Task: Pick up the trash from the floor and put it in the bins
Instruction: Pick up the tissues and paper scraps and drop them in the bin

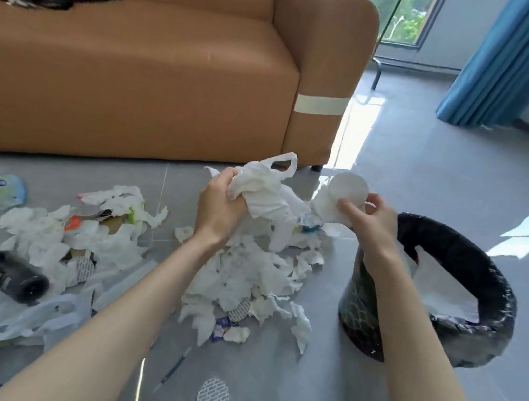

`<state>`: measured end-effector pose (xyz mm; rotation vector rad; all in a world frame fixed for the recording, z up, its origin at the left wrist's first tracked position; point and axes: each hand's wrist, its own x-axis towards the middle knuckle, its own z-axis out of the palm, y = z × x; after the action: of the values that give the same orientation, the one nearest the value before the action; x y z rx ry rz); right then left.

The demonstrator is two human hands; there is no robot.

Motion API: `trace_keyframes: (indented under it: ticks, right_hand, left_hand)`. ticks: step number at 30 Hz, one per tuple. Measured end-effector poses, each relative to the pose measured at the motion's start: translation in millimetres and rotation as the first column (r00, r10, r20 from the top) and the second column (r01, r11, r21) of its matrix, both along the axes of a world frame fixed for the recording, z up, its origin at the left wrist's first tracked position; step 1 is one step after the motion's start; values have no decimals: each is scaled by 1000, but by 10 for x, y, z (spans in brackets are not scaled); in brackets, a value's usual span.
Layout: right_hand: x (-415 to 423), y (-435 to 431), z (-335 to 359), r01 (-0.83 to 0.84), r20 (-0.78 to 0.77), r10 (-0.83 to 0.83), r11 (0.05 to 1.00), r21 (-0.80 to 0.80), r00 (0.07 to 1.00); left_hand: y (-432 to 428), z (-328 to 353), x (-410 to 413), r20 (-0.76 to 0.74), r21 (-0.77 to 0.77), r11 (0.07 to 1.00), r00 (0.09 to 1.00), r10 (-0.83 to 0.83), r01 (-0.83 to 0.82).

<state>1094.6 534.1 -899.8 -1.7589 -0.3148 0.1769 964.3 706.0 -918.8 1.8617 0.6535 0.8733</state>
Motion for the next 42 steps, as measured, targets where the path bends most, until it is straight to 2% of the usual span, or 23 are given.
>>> trace_keyframes:
  ticks: [7, 11, 14, 17, 19, 22, 23, 25, 28, 31, 33, 36, 42]
  right_hand:
    - [352, -900, 290, 245, 83, -242, 969, -29, 967]
    - [517, -1333, 237, 389, 113, -378, 917, -88, 919]
    - [583, -1540, 135, 460, 88, -453, 885, -79, 887]
    - [618, -1685, 46, 545, 83, -539, 835, -71, 838]
    - [630, -1757, -13, 611, 90, -605, 790, -60, 791]
    - [640, -1819, -90, 642, 53, -640, 766, -39, 767]
    - [651, -1817, -104, 631, 43, -629, 775, -42, 776]
    - [678, -1784, -132, 566, 48, -564, 821, -79, 824]
    - [746, -1646, -183, 390, 59, -387, 893, -226, 920]
    - [843, -1450, -300, 176, 4, -191, 895, -409, 982]
    - [905, -1334, -409, 56, -62, -102, 854, -517, 993]
    - [988, -1249, -576, -78, -134, -18, 737, -672, 991]
    - [1026, -1299, -916, -254, -299, 6, 546, -798, 954]
  left_hand:
    - [-740, 558, 740, 90, 25, 970, 966, -241, 240]
    - [-1231, 615, 1146, 51, 120, 935, 939, -341, 333]
    - [-1542, 462, 1384, 2, 121, 908, 914, -405, 402]
    - [-1767, 169, 1564, -71, 69, 896, 898, -435, 440]
    - [-1850, -76, 1645, -177, 11, 880, 867, -466, 475]
    - [-1925, -390, 1660, -429, -28, 802, 718, -548, 596]
    - [-1932, -456, 1661, -506, 8, 775, 671, -542, 632]
    - [-1908, -501, 1660, -589, 111, 750, 651, -479, 652]
    - [-1798, -475, 1645, -576, 193, 751, 693, -434, 631]
    - [-1635, -455, 1582, -547, 181, 764, 709, -445, 620]
    - [-1539, -466, 1533, -549, 175, 750, 695, -464, 638]
    - [-1461, -511, 1472, -569, 186, 706, 661, -489, 683]
    - [-1340, -605, 1418, -562, 197, 683, 652, -509, 704]
